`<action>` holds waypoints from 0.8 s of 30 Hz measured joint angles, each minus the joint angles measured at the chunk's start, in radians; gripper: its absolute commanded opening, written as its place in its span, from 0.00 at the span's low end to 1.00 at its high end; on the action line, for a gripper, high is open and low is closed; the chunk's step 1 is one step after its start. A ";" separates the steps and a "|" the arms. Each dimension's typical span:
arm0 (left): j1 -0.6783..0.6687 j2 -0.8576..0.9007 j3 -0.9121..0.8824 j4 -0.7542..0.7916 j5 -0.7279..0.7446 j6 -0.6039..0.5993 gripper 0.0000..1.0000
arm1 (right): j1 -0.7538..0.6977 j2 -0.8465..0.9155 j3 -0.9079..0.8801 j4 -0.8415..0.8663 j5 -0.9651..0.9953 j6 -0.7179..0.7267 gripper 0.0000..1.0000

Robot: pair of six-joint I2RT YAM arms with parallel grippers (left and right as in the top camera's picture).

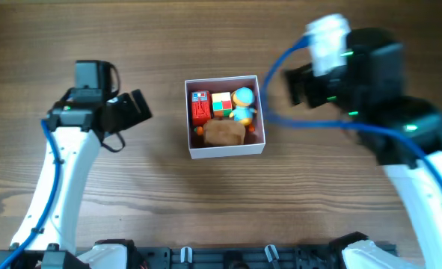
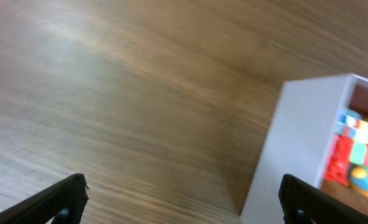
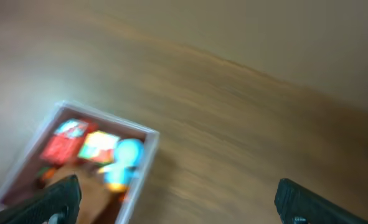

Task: Pack container

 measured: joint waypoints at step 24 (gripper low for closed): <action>-0.156 -0.533 -0.005 -0.111 -0.076 0.058 1.00 | -0.455 -0.440 -0.413 -0.043 -0.114 0.204 1.00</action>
